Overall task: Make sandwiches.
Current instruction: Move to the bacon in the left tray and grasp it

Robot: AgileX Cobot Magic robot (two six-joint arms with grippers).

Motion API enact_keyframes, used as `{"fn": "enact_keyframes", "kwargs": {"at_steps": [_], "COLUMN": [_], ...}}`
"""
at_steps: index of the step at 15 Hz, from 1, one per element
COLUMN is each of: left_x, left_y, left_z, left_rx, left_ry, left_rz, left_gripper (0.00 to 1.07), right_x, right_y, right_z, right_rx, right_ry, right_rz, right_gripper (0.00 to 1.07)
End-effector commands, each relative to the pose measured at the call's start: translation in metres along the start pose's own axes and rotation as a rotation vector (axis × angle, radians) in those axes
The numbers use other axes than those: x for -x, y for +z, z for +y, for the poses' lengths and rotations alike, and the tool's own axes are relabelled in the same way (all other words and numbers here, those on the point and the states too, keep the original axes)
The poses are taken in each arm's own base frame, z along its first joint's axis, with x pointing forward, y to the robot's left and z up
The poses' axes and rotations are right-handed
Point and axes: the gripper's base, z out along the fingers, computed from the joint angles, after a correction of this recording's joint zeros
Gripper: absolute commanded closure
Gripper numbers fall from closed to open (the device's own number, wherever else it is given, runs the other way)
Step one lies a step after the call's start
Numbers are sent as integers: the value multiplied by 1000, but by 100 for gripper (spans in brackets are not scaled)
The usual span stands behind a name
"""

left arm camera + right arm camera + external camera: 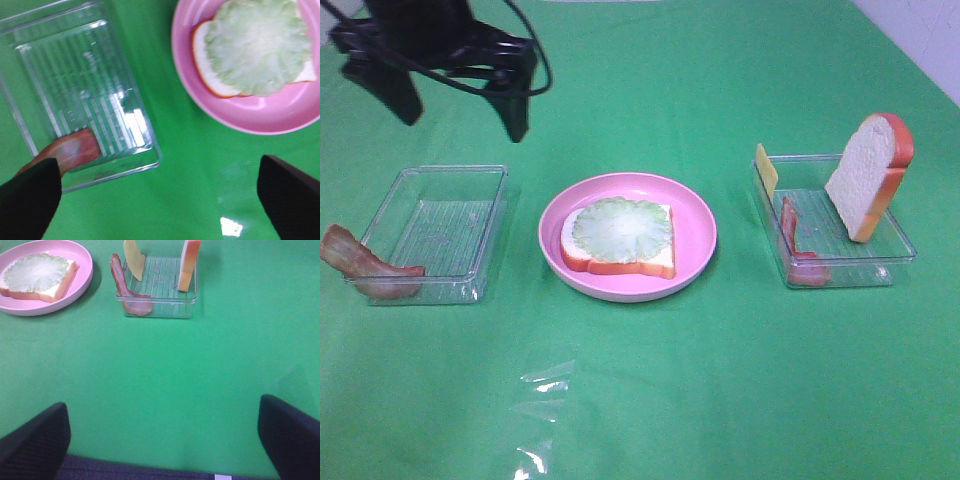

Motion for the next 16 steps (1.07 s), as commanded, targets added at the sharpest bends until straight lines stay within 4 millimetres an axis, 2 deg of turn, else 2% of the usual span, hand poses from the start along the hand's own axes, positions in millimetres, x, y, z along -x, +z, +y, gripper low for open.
{"fn": "enact_keyframes", "kwargs": {"at_steps": [1, 4, 7, 9, 10, 13, 16], "left_x": [-33, -51, -54, -53, -54, -61, -58], "left_y": [-9, 3, 14, 23, 41, 67, 82], "left_z": [48, 99, 124, 130, 132, 133, 134], "left_rx": [54, 81, 88, 92, 87, 90, 77], "left_ry": [-107, -220, -261, -263, -277, -295, -291], "left_rz": [147, 221, 254, 264, 311, 319, 294], "left_gripper": [6, 6, 6, 6, 6, 6, 6], "right_x": [-2, -2, -2, -2, -2, -2, -2], "right_y": [-2, -2, -2, -2, -2, -2, -2], "right_z": [0, 0, 0, 0, 0, 0, 0], "right_rx": [-4, -4, -4, -4, -2, -1, -1], "right_ry": [4, 4, 4, 4, 5, 5, 5], "right_rz": [-33, -33, -33, -33, -33, -33, -33], "right_gripper": [10, 10, 10, 10, 10, 10, 10]}}
